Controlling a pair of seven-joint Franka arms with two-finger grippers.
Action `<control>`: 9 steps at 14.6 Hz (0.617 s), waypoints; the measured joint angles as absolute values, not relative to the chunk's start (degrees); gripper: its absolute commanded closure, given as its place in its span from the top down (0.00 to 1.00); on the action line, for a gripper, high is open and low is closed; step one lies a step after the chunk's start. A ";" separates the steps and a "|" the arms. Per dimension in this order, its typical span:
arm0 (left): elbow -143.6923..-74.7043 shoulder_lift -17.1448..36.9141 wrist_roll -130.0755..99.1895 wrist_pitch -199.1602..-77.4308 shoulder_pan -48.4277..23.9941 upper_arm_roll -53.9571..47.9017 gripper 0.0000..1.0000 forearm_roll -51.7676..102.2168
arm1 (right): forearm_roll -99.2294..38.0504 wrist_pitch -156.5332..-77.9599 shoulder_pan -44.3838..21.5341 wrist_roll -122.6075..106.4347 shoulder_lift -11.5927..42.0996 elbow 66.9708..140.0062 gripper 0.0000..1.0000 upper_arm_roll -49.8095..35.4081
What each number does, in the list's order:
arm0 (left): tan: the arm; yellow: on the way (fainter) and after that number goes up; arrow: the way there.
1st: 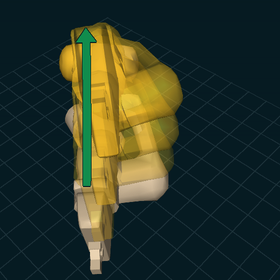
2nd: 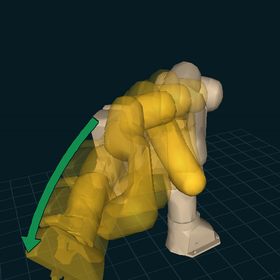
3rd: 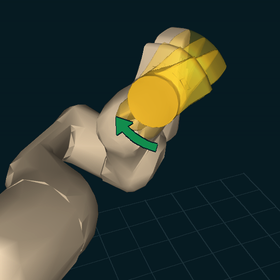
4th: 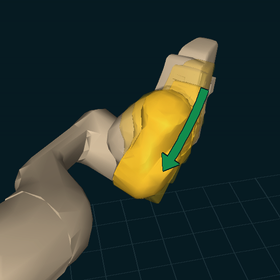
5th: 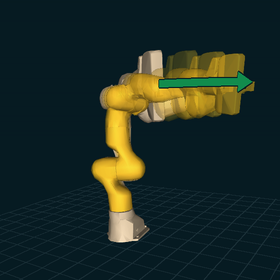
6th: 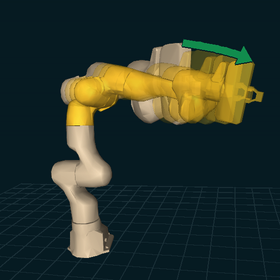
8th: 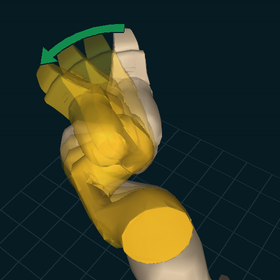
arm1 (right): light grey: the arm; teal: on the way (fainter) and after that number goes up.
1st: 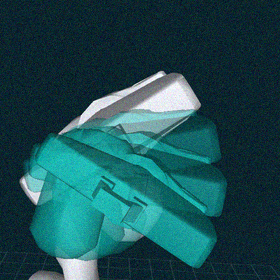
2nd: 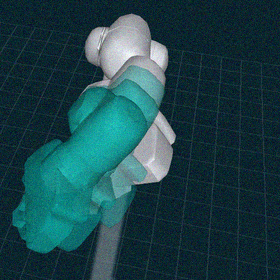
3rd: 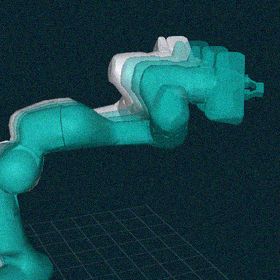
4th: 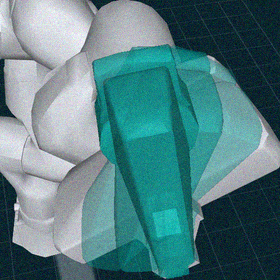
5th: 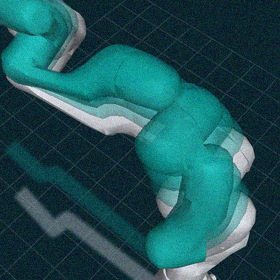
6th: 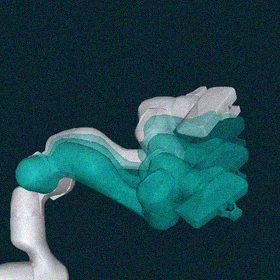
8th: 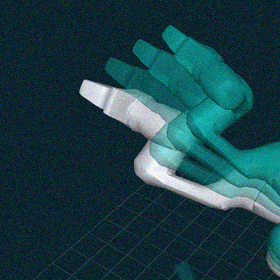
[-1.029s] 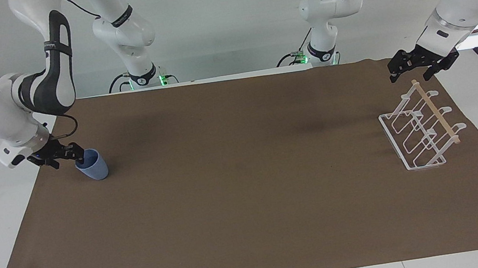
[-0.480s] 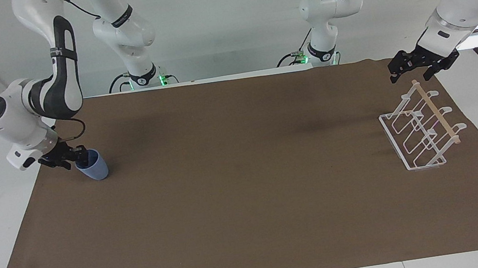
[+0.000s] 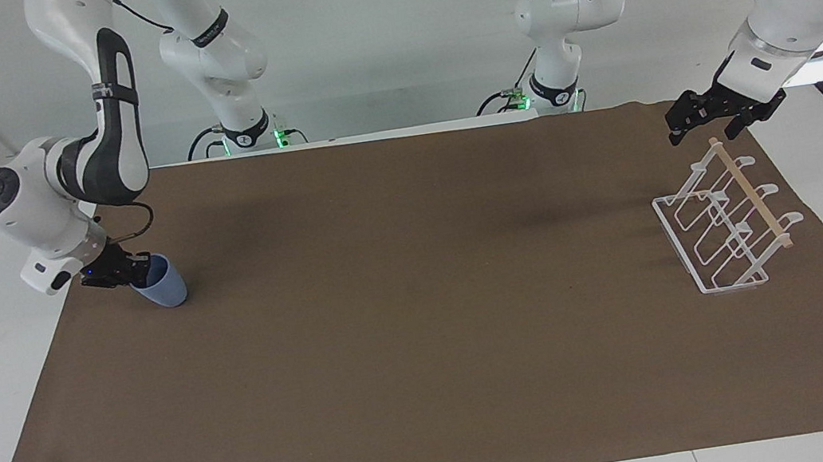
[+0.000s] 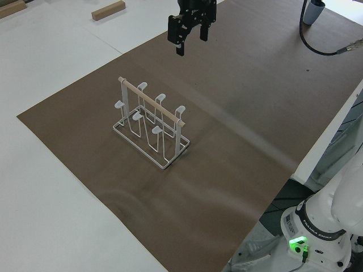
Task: Hang cup on cup holder
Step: 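Lift the cup with the right gripper while the left gripper reaches toward it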
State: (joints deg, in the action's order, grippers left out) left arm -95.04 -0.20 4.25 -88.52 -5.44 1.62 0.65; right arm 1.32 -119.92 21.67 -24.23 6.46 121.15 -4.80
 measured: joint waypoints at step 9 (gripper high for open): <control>-100.30 -2.39 -27.28 -92.17 -6.54 1.44 1.00 6.33 | -27.77 -94.75 20.19 -24.86 4.61 105.19 0.00 -14.35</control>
